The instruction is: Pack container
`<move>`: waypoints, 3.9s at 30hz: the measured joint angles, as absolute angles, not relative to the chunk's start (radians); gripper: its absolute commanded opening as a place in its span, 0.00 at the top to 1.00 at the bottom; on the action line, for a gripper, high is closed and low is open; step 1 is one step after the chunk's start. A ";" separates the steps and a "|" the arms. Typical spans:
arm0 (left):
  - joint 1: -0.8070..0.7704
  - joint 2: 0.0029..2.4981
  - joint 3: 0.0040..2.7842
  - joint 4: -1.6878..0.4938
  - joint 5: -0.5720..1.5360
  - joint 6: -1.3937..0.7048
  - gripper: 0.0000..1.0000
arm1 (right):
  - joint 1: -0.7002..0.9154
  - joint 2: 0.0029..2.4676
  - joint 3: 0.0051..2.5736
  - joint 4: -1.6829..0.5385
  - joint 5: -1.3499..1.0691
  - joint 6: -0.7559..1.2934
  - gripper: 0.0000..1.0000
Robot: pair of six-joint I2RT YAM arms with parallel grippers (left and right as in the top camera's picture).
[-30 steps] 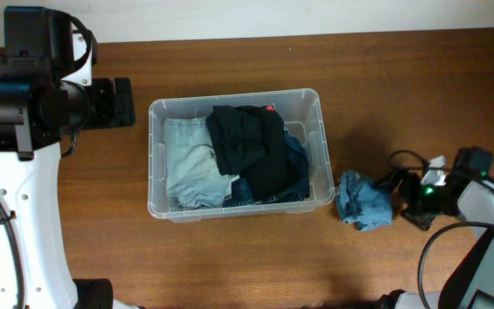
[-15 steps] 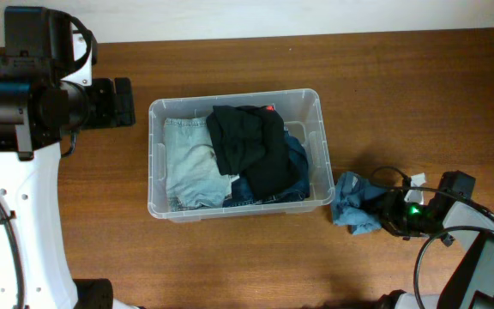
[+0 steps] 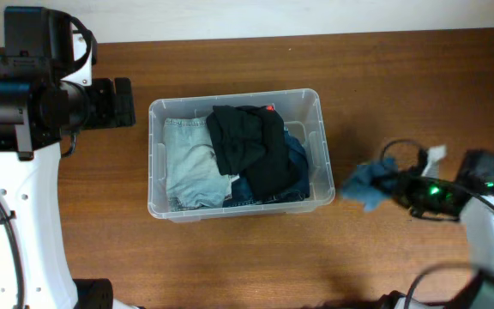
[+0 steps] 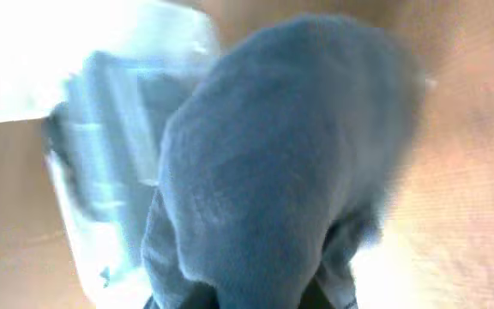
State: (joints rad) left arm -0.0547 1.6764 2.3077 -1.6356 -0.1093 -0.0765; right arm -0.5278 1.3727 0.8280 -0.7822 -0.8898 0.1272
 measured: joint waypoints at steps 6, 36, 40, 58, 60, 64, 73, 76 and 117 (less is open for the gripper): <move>-0.055 1.676 2.308 -1.636 -0.109 -0.076 0.01 | -0.443 1.191 1.039 -0.836 -0.928 0.160 0.95; -0.055 1.676 2.308 -1.636 -0.110 -0.076 0.01 | 0.523 1.781 1.147 -0.117 -0.793 0.529 0.95; -0.055 1.676 2.308 -1.636 -0.109 -0.076 0.01 | 0.508 1.839 1.157 -0.257 -0.700 0.506 0.64; -0.055 1.676 2.308 -1.636 -0.109 -0.077 0.00 | 0.508 1.619 1.449 -0.711 -0.270 0.375 0.84; -0.055 1.676 2.308 -1.636 -0.109 -0.076 0.01 | 0.513 1.596 1.465 -0.697 -0.268 0.375 0.93; -0.055 1.676 2.308 -1.636 -0.110 -0.076 0.01 | 0.556 1.619 1.470 -0.692 -0.262 0.370 0.96; -0.055 1.676 2.308 -1.636 -0.109 -0.076 0.01 | 0.689 1.944 1.475 -0.675 -0.265 0.371 0.96; -0.055 1.676 2.308 -1.636 -0.109 -0.076 0.01 | 0.702 1.987 1.514 -0.684 -0.267 0.380 0.96; -0.055 1.676 2.308 -1.636 -0.110 -0.076 0.01 | 0.415 1.002 1.533 -1.086 0.165 0.018 0.02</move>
